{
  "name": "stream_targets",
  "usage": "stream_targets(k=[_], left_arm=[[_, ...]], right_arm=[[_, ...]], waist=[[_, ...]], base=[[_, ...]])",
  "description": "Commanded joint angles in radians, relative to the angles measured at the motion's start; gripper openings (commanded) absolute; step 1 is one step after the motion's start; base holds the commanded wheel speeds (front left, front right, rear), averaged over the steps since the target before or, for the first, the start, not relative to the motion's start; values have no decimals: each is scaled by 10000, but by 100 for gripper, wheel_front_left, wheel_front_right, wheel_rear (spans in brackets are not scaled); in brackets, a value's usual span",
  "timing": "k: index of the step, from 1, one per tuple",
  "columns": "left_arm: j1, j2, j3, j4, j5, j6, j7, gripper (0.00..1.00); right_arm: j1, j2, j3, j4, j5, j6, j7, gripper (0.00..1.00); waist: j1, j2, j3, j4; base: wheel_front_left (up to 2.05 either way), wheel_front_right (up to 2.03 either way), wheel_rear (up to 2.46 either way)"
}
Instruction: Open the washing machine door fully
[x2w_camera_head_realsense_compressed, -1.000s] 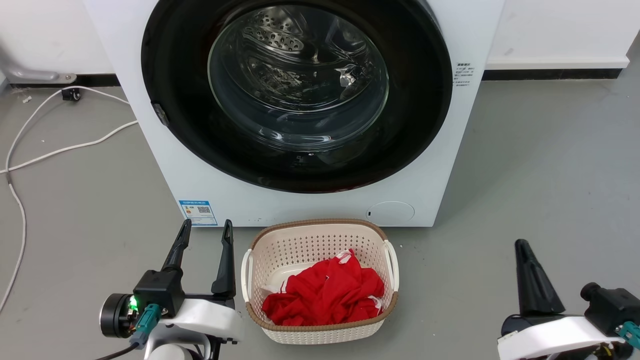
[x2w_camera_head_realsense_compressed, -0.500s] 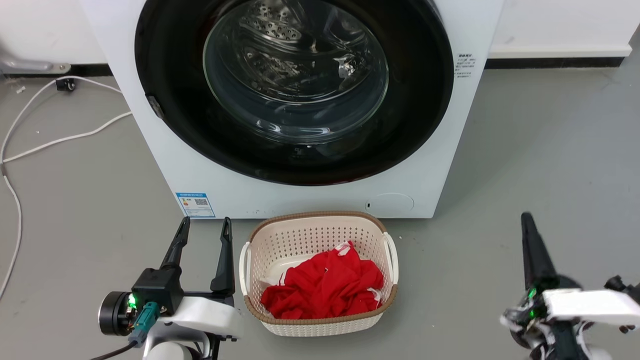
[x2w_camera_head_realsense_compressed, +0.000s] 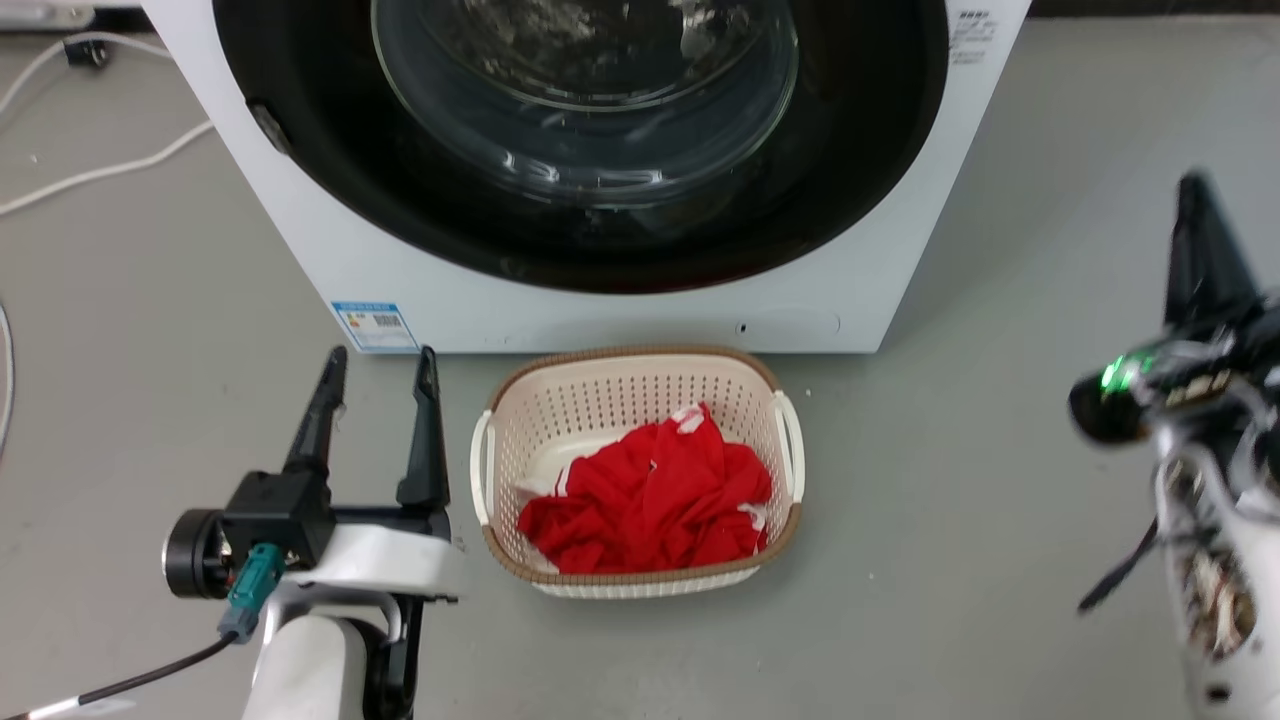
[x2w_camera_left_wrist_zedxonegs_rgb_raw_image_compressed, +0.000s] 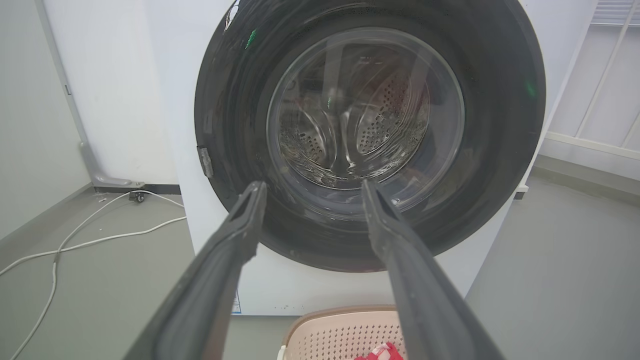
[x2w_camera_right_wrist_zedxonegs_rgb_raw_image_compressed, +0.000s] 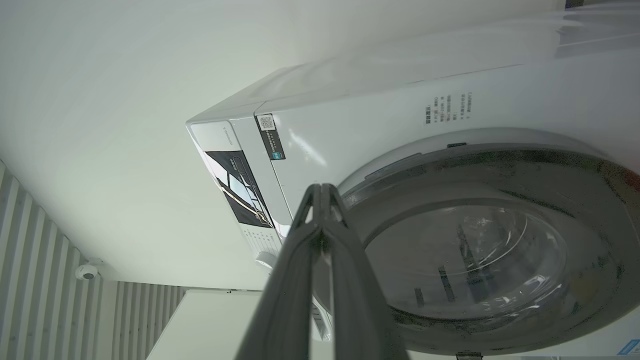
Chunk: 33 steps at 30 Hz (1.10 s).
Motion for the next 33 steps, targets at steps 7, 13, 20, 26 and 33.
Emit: stream_targets(k=[7, 13, 20, 26, 33], left_arm=[[-713, -4, 91, -284, 35, -130, -25, 100], [-1024, -4, 49, -377, 4, -159, -25, 100], [-1339, -6, -97, -434, -15, -184, -25, 100], [-1607, -3, -143, -520, -1, -225, -25, 100], [-1926, -6, -344, -705, 21, -249, -25, 100]], right_arm=[[-3663, -1651, 933, 2153, 364, -2, 111, 0], [-5719, -2532, 2164, 3537, 40, -3, 693, 0], [-8127, -3102, 4144, 5467, -645, -3, 2108, 0], [-9517, -2837, 5439, 6840, -1165, -3, 3138, 0], [-10514, -2357, 6189, 8120, -1630, -3, 3341, 0]], waist=[[-1, 0, 1247, 248], [-1, 0, 1726, 372], [-1, 0, 2282, 449], [-1, 0, 2700, 464], [-1, 0, 3162, 540]], base=[[0, 0, 0], [0, 0, 0], [0, 0, 0], [0, 0, 0], [0, 0, 0]])
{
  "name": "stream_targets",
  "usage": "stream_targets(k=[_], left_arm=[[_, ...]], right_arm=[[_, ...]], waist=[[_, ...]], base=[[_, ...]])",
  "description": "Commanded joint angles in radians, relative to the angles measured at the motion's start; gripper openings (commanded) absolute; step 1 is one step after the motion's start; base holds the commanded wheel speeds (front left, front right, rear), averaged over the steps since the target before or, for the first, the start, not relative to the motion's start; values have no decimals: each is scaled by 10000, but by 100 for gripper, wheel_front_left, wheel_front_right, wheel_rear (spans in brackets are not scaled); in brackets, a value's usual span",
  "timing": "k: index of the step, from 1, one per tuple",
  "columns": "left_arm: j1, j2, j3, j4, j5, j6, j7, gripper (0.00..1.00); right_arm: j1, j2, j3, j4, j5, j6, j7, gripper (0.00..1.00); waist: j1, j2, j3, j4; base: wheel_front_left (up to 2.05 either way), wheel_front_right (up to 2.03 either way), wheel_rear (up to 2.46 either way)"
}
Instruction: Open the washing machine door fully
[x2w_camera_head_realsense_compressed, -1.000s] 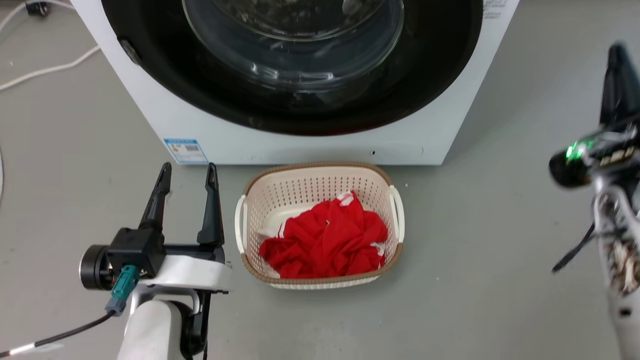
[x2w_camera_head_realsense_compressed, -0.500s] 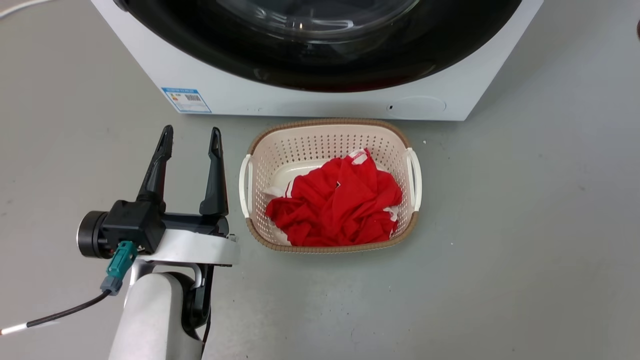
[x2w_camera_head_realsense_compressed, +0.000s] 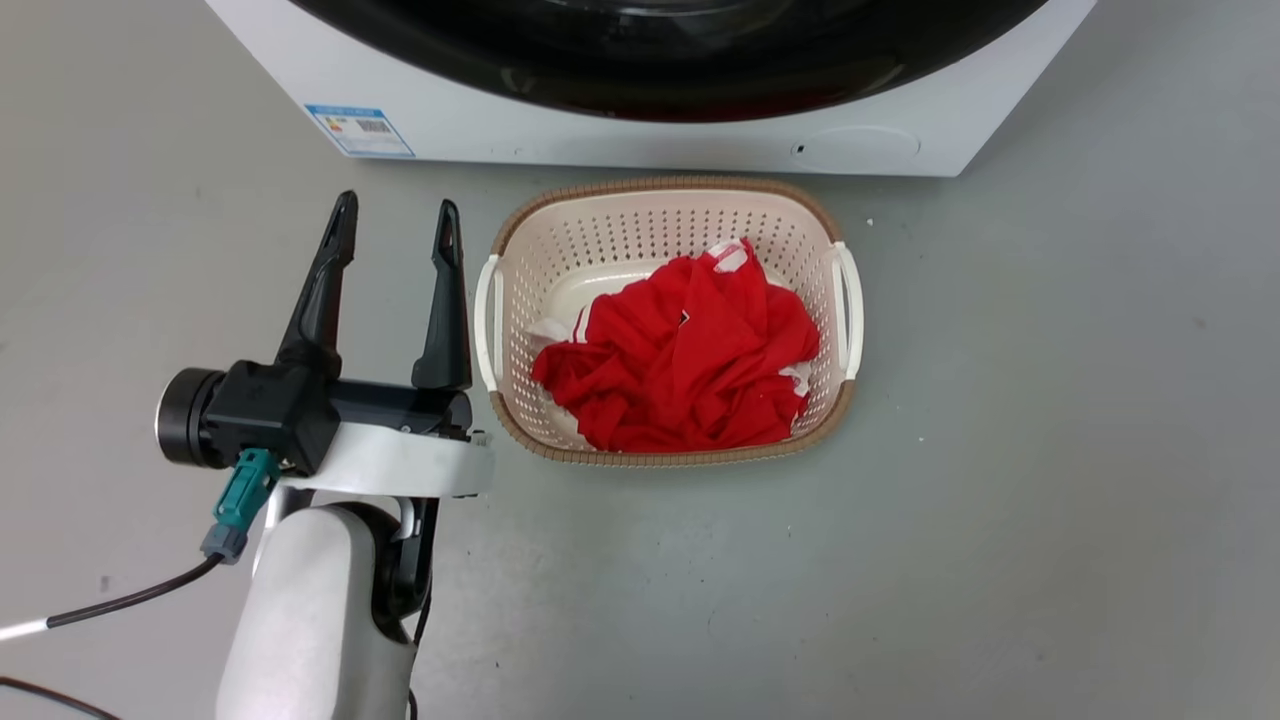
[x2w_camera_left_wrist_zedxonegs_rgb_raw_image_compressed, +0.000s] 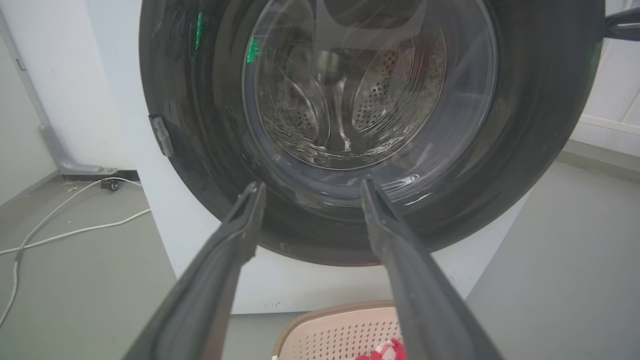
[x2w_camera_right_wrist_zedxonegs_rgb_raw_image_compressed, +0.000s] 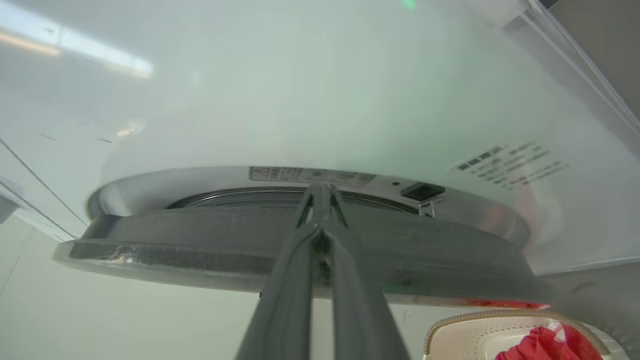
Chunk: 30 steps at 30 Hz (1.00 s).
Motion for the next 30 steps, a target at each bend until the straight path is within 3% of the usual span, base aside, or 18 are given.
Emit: stream_targets(k=[1, 11, 30], left_arm=[[-201, -6, -72, -62, -47, -2, -25, 100], [-398, -8, -216, -98, -195, 71, -25, 100], [44, -8, -219, 158, -46, 65, -25, 100]], right_arm=[[-300, 98, 124, 280, -133, -3, -4, 0], [-563, 426, 367, 883, -138, -3, 692, 0], [1442, 130, 58, -923, 815, 8, 2856, 0]], waist=[[-1, 0, 165, 56], [-1, 0, 489, 201], [-1, 0, -380, -3]], base=[[0, 0, 0], [0, 0, 0], [0, 0, 0]])
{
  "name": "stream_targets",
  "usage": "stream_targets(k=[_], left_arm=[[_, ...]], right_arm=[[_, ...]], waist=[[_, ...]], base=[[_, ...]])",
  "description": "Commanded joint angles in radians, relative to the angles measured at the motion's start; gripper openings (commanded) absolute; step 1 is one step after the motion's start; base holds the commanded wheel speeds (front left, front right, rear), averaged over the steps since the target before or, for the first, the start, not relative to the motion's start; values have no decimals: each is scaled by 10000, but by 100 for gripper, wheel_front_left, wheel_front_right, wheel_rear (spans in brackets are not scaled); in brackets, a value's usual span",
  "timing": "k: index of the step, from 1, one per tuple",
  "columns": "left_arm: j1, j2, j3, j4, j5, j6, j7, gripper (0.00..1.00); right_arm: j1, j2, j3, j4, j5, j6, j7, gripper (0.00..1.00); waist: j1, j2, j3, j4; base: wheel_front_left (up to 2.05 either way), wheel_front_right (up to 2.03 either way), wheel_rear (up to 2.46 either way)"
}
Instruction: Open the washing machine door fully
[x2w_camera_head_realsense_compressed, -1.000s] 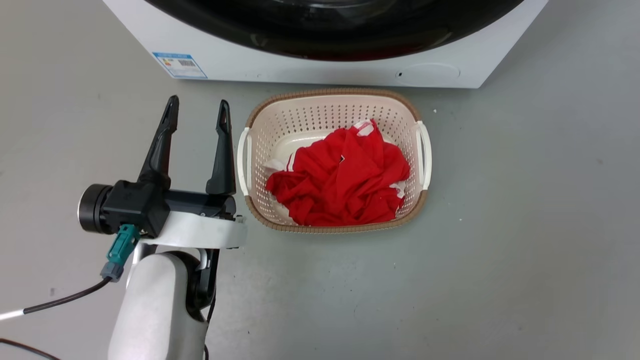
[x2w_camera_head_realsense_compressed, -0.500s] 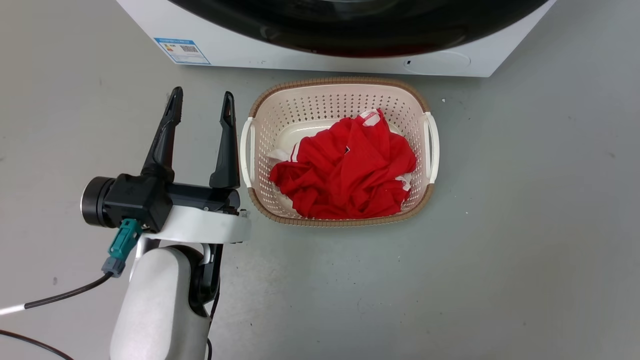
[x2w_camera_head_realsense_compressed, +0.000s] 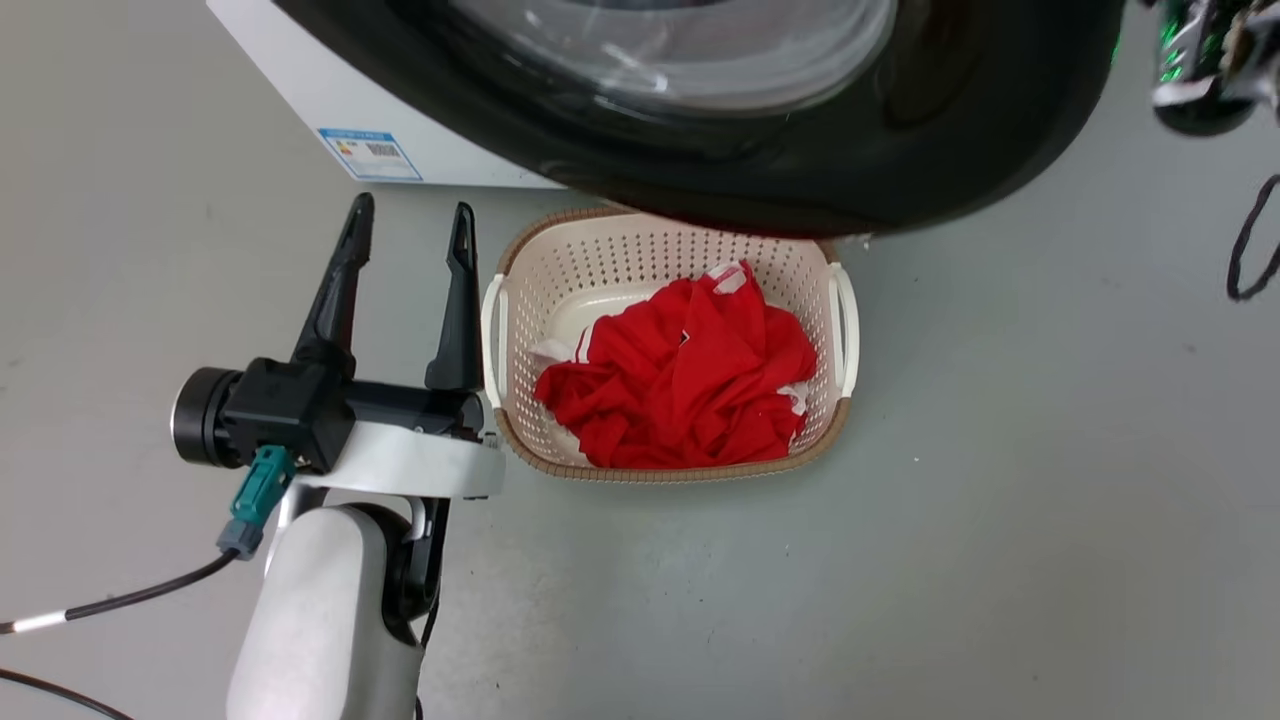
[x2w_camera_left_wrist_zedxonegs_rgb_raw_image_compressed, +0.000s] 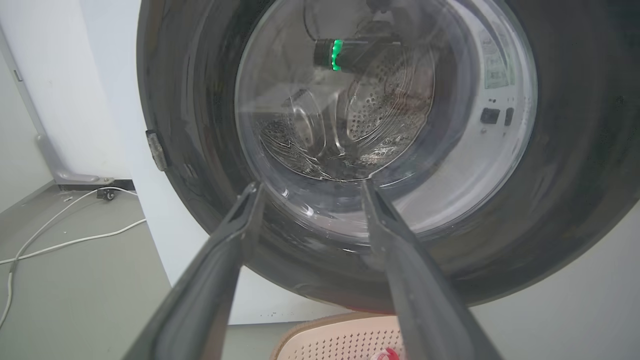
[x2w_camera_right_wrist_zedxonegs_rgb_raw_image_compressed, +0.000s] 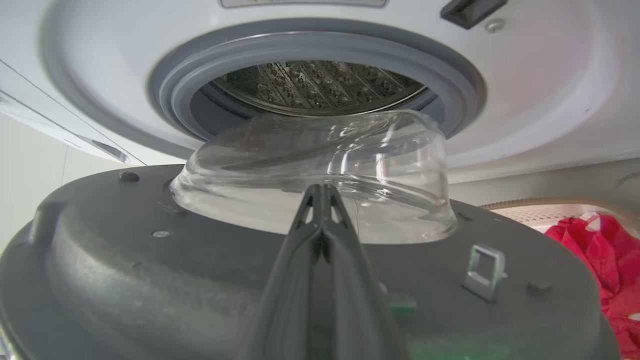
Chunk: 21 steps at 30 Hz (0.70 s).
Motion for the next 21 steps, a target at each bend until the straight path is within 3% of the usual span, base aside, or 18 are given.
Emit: stream_targets(k=[1, 21], left_arm=[[202, -8, 21, 37, 32, 7, -25, 100], [1603, -8, 41, 633, 134, 15, -25, 100]], right_arm=[[233, -7, 19, -86, 63, 21, 73, 0], [4340, 562, 756, -2870, 708, 21, 818, 0]], waist=[[-1, 0, -157, -52], [-1, 0, -2732, -43]], base=[[0, 0, 0], [0, 0, 0]])
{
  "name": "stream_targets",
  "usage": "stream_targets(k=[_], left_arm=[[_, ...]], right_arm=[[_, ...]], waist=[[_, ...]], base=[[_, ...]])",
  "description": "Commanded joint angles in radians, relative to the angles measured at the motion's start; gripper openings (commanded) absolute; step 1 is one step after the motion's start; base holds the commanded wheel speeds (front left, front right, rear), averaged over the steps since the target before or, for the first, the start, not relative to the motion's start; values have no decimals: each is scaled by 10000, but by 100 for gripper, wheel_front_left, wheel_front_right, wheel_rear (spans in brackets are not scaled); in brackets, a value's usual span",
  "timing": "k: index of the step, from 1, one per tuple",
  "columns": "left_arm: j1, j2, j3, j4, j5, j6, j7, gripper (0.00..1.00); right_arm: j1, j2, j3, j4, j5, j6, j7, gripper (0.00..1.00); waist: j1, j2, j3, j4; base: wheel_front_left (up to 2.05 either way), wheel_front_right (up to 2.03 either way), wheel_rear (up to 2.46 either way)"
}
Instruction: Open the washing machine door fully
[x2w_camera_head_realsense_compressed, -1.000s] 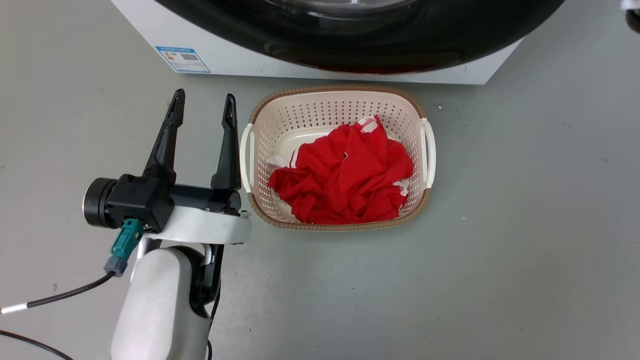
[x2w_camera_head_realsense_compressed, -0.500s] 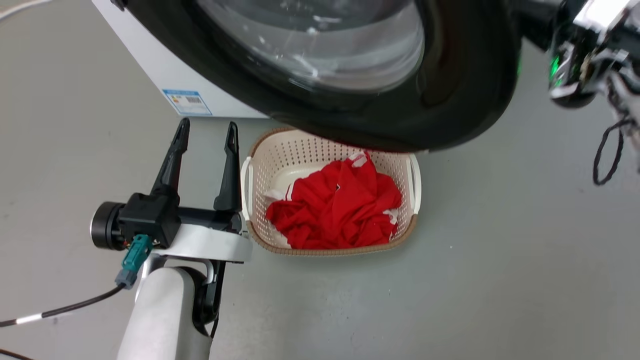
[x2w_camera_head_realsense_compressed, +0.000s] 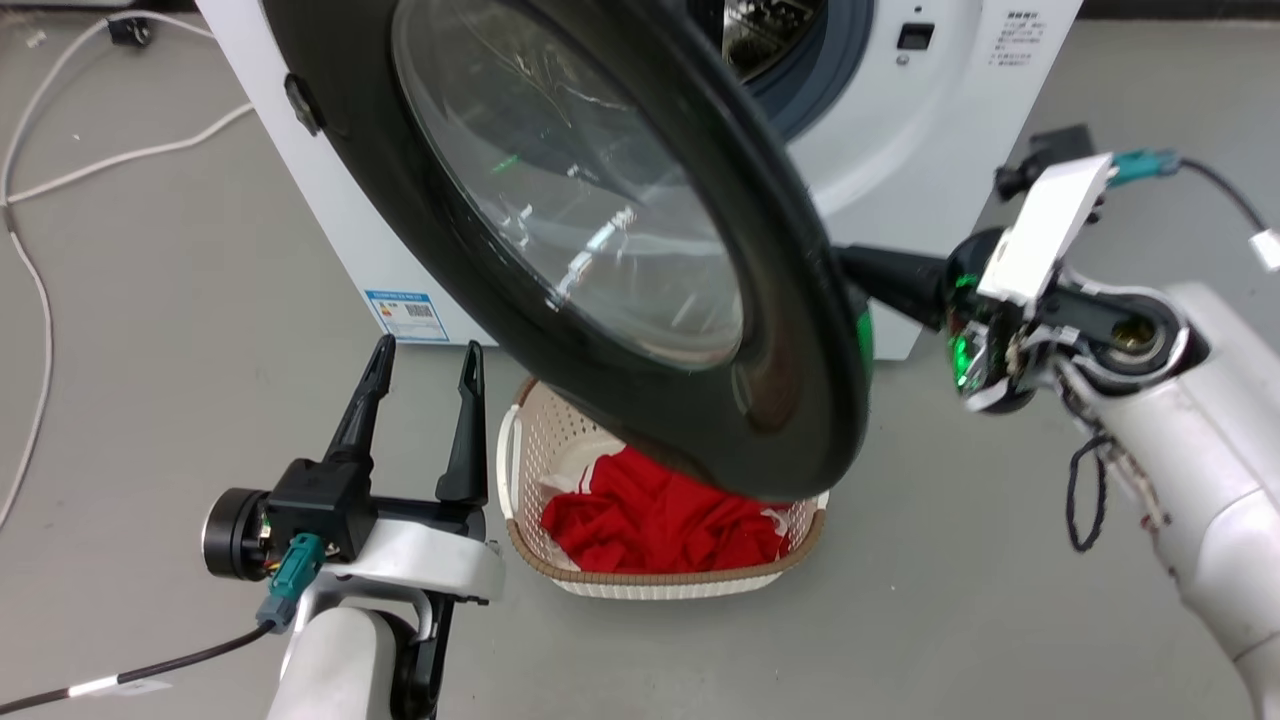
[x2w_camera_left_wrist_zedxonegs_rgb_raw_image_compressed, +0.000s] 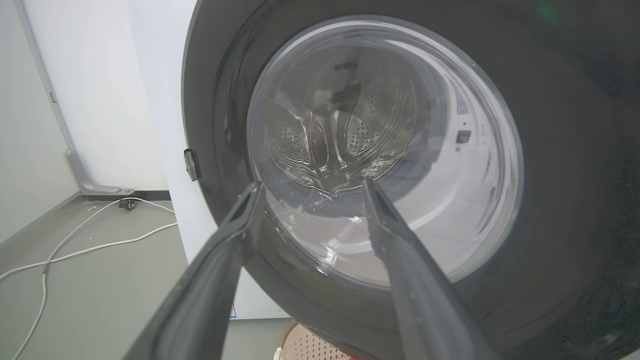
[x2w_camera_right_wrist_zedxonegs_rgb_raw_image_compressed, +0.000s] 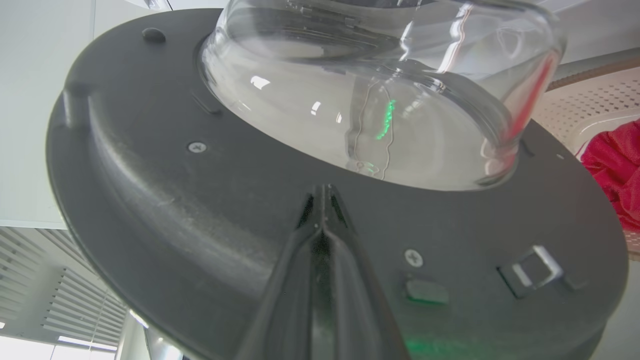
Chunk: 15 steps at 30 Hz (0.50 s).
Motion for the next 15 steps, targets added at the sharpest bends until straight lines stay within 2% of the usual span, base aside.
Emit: stream_targets(k=[1, 15], left_arm=[[128, -6, -2, 26, 53, 4, -25, 100], [462, -6, -235, 134, -61, 27, -25, 100]], right_arm=[[302, 91, 95, -162, 100, 21, 82, 0], [1635, 551, 740, -1740, 244, 23, -80, 0]], waist=[[2, 0, -238, 50], [2, 0, -734, 153]], base=[[0, 0, 0], [0, 0, 0]])
